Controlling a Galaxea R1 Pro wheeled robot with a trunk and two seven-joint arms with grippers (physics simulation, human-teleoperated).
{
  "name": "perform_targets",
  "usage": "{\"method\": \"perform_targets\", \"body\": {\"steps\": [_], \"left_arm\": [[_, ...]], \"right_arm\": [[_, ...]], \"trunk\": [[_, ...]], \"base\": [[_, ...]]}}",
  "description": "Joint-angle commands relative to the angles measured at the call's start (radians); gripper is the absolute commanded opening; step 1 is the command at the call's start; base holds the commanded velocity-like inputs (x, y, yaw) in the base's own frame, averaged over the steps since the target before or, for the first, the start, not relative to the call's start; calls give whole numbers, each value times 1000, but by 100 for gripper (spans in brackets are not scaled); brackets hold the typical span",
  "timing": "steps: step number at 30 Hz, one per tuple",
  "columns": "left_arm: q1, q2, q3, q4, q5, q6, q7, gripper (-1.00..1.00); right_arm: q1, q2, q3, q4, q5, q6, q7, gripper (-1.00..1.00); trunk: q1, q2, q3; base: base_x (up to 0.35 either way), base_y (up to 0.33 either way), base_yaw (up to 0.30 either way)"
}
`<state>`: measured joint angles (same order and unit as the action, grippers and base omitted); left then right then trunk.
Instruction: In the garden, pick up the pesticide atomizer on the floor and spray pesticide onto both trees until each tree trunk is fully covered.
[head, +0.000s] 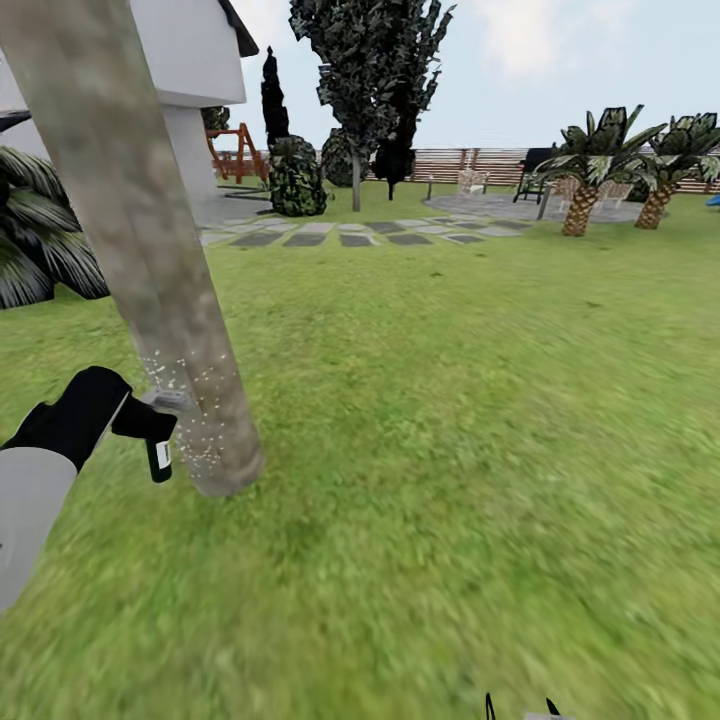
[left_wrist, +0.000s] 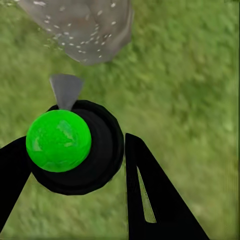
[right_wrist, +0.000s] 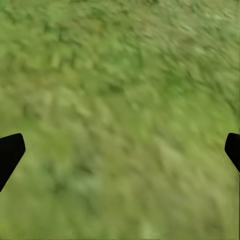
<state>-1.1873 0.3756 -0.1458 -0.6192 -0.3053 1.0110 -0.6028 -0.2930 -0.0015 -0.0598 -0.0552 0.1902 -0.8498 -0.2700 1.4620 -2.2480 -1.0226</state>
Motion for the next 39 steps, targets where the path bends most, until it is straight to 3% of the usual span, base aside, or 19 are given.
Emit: {"method": "perform_targets", "body": {"steps": [1, 13, 39], "left_arm": [[0, 0, 0, 1, 0, 0, 0, -100], [0, -1, -1, 7, 0, -1, 1, -100], [0, 0, -1, 1, 0, 0, 1, -100]], "right_arm": [[0, 0, 0, 0, 0, 0, 0, 100], [0, 0, 0, 0, 0, 0, 0, 100], [0, 0, 0, 0, 0, 0, 0, 100]], "trunk": [[0, 0, 0], [0, 0, 0], [0, 0, 0]], "base": [[219, -208, 24], [169, -231, 11], [114, -249, 144]]}}
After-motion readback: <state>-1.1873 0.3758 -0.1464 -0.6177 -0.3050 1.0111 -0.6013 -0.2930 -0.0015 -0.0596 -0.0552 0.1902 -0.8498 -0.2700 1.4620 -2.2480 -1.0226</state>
